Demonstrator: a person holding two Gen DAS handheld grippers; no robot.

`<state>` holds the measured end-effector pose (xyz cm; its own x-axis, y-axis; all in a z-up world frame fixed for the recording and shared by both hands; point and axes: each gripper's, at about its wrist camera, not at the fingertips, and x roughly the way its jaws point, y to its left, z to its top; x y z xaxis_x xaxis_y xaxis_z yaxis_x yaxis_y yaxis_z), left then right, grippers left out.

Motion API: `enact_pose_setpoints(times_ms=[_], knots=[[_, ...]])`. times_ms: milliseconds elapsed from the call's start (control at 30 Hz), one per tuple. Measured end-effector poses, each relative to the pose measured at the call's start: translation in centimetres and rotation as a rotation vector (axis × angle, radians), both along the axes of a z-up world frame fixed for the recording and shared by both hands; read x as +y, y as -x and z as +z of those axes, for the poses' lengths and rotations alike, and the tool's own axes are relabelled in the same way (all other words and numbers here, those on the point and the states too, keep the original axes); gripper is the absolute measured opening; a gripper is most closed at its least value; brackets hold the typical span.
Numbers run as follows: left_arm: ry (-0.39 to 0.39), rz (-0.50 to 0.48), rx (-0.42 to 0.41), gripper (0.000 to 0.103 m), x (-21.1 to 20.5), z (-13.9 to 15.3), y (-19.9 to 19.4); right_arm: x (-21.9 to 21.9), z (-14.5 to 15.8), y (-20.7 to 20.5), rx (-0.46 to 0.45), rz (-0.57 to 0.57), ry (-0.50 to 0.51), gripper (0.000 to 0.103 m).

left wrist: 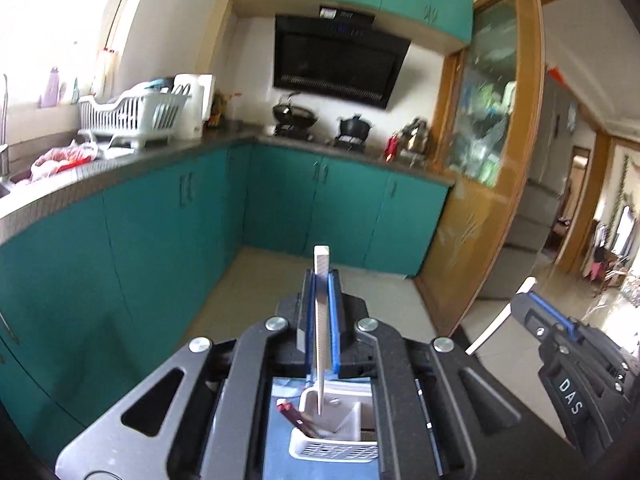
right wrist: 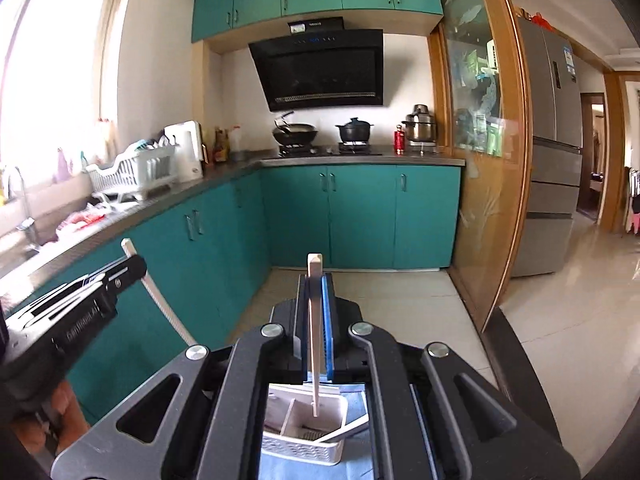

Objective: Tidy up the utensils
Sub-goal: 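Carry both chopsticks over the white basket and open both grippers to drop them, then move both open grippers back down toward the two metal spoons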

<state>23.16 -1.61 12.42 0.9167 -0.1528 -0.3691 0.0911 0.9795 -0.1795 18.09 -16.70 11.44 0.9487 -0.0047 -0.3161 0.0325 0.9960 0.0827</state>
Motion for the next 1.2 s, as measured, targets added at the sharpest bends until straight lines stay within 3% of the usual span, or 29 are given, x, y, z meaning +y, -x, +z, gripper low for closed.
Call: enact_pose_setpoints(times_ms=[200, 333, 400, 433, 467, 500, 567, 700, 800, 867, 900, 1000, 1067, 1133, 1200], knots=[[-0.028, 0.006, 0.080, 0.006, -0.2, -4.9, -1.6, -0.6, -6.1, -2.7, 0.079, 0.020, -0.055, 0.007], [-0.048, 0.016, 0.069, 0.007, 0.2, -5.7, -0.9, -1.3, -7.8, -2.8, 0.112, 0.012, -0.081, 0.007], [-0.058, 0.024, 0.040, 0.013, 0.3, -5.4, -0.1, -1.7, -8.1, -2.5, 0.123, 0.012, -0.104, 0.007], [-0.061, 0.024, 0.030, 0.023, 0.3, -5.2, 0.2, -2.0, -7.9, -2.1, 0.120, 0.013, -0.113, 0.009], [-0.058, 0.030, 0.003, 0.029, 0.6, -4.8, 1.0, -2.2, -7.7, -1.6, 0.109, 0.010, -0.118, 0.020], [-0.048, 0.039, -0.022, 0.030, 0.8, -4.5, 1.7, -2.3, -7.4, -1.0, 0.093, 0.006, -0.121, 0.033], [-0.010, 0.061, -0.085, 0.030, 1.8, -3.6, 4.0, -2.9, -6.8, 0.7, 0.045, 0.010, -0.141, 0.044], [0.042, 0.087, -0.148, 0.041, 4.4, -2.7, 9.1, -3.5, -5.5, 5.3, 0.010, 0.057, -0.183, 0.045], [0.049, 0.121, -0.154, 0.048, 6.9, -3.4, 11.8, -3.4, -6.4, 9.7, 0.071, 0.060, -0.152, 0.049], [0.036, 0.159, -0.111, 0.048, 8.6, -4.8, 12.4, -3.1, -8.6, 11.3, 0.154, 0.059, -0.125, 0.050], [0.028, 0.171, -0.071, 0.048, 9.1, -5.5, 12.1, -2.7, -11.2, 11.4, 0.251, 0.068, -0.106, 0.050], [-0.069, 0.149, 0.177, 0.048, 9.5, -9.3, 8.9, -1.8, -18.3, 9.7, 0.488, 0.069, -0.079, 0.050], [-0.133, 0.108, 0.263, 0.048, 8.9, -11.5, 7.6, -1.6, -23.6, 8.3, 0.657, 0.044, -0.145, 0.049], [-0.180, 0.063, 0.333, 0.048, 8.2, -13.7, 6.7, -1.1, -25.9, 8.0, 0.711, 0.073, -0.225, 0.048], [-0.189, 0.023, 0.385, 0.051, 8.0, -15.5, 6.3, 0.4, -27.2, 8.0, 0.730, 0.101, -0.229, 0.048]])
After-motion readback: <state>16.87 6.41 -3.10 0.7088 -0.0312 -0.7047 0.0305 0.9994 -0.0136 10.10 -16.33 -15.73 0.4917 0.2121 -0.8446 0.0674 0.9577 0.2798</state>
